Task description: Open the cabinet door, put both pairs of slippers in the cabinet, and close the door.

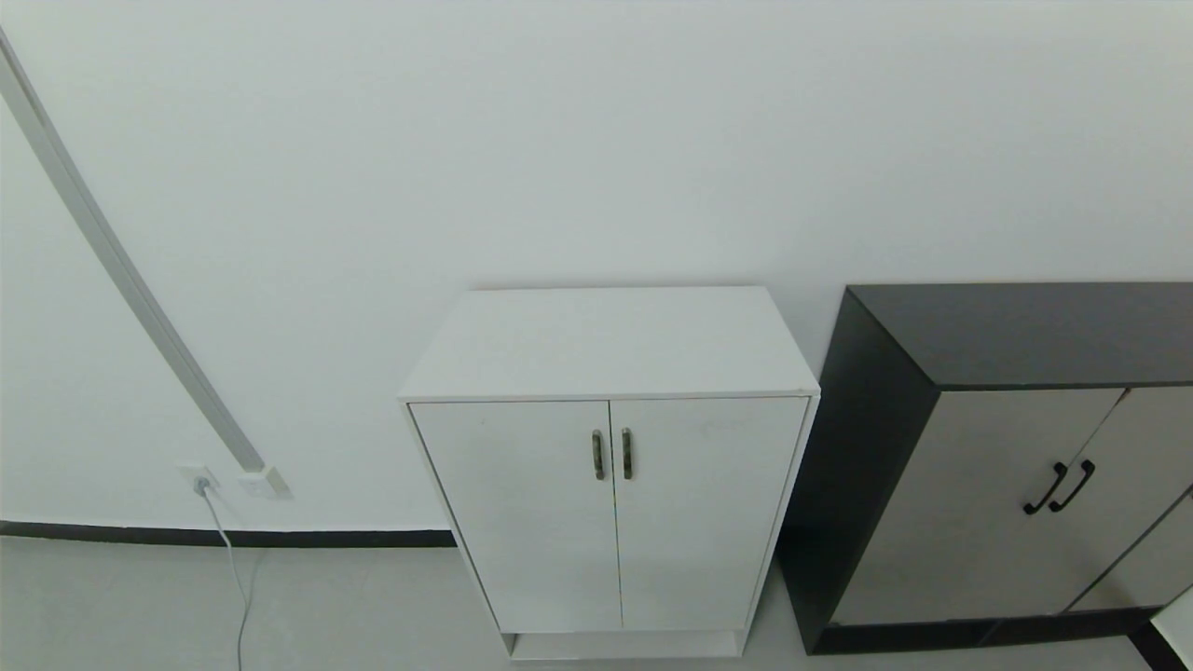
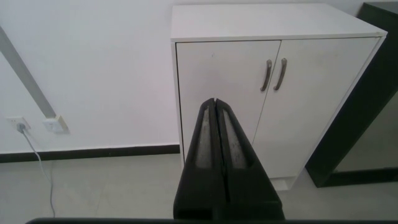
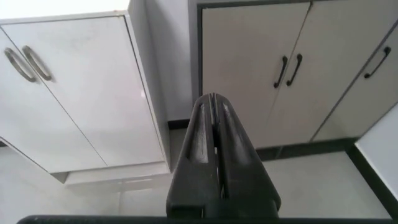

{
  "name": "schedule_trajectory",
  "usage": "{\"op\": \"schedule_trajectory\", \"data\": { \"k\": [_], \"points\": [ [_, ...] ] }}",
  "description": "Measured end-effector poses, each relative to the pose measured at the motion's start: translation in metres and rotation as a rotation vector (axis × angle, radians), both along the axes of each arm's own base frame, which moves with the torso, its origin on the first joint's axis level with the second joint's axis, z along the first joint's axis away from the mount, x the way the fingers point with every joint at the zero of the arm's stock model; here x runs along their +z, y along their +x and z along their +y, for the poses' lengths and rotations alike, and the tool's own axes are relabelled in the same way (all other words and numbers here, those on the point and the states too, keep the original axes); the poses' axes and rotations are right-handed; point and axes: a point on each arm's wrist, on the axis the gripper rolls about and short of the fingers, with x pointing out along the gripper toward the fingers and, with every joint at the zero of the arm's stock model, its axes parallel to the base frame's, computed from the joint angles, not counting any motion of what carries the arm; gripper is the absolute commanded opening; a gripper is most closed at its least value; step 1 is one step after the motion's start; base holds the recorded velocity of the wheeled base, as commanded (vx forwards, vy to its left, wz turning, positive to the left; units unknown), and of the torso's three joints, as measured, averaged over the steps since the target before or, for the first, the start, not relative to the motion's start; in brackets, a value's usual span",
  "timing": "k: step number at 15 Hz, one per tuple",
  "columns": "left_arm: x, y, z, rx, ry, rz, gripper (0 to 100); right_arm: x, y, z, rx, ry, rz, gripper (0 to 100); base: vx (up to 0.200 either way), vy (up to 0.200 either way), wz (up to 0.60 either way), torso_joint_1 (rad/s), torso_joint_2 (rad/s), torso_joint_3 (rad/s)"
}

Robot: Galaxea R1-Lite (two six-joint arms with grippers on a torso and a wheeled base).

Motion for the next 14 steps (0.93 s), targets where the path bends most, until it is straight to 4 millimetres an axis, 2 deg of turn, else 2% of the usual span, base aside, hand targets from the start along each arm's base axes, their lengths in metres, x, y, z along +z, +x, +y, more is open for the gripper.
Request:
{"op": "schedule_trajectory", "data": {
  "k": [3,14],
  "points": [
    [0.0000,0.0000,0.0000,0.000,0.000,0.000,0,-0.0008,-0.0036,-0.0007,0.045,-0.003,-0.048,0,0.000,0.000,0.00,0.000,0.00,0.000],
    [0.0000,0.0000,0.0000,0.000,0.000,0.000,0,-0.0006,-0.0062,-0.0024,-0.031,0.084,-0.097,0,0.000,0.000,0.00,0.000,0.00,0.000]
  ]
}}
